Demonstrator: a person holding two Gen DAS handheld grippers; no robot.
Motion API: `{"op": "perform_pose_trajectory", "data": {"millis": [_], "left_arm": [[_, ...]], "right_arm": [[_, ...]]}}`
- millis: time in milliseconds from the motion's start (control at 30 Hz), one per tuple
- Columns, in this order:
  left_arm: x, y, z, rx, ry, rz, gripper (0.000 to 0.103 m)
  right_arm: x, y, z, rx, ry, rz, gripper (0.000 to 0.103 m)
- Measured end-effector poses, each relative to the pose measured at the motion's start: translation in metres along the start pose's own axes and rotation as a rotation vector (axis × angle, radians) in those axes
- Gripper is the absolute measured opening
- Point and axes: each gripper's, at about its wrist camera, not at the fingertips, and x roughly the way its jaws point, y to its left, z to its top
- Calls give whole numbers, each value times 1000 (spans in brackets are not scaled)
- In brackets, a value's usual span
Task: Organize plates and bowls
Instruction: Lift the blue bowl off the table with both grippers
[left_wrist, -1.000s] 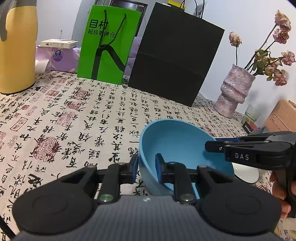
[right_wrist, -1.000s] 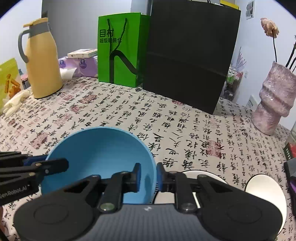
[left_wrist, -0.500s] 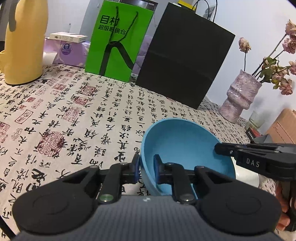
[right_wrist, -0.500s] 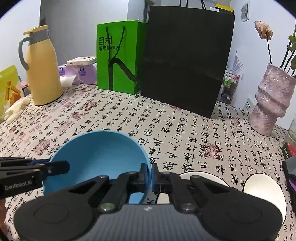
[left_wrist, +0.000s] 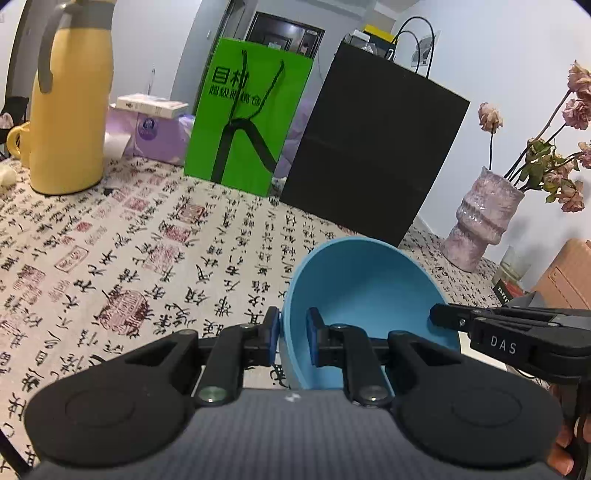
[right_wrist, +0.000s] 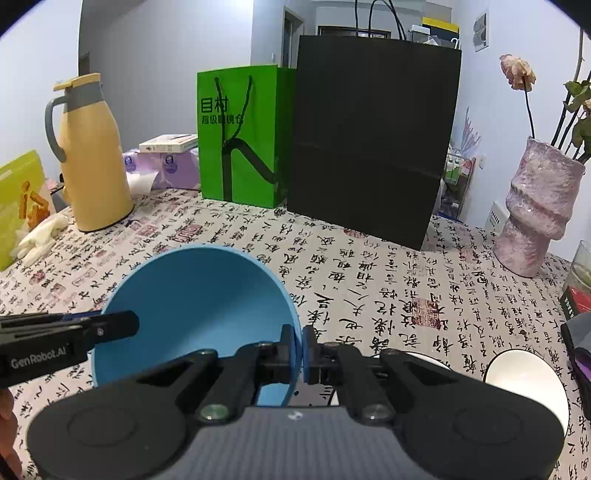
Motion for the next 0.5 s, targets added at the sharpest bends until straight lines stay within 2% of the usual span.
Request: {"op": "perform_pose_trajectory", "data": {"millis": [500], "left_arm": [[-44, -5, 6, 15, -62, 31, 16]], "right_arm": [[-40, 15, 2, 24, -72, 25, 4]]}}
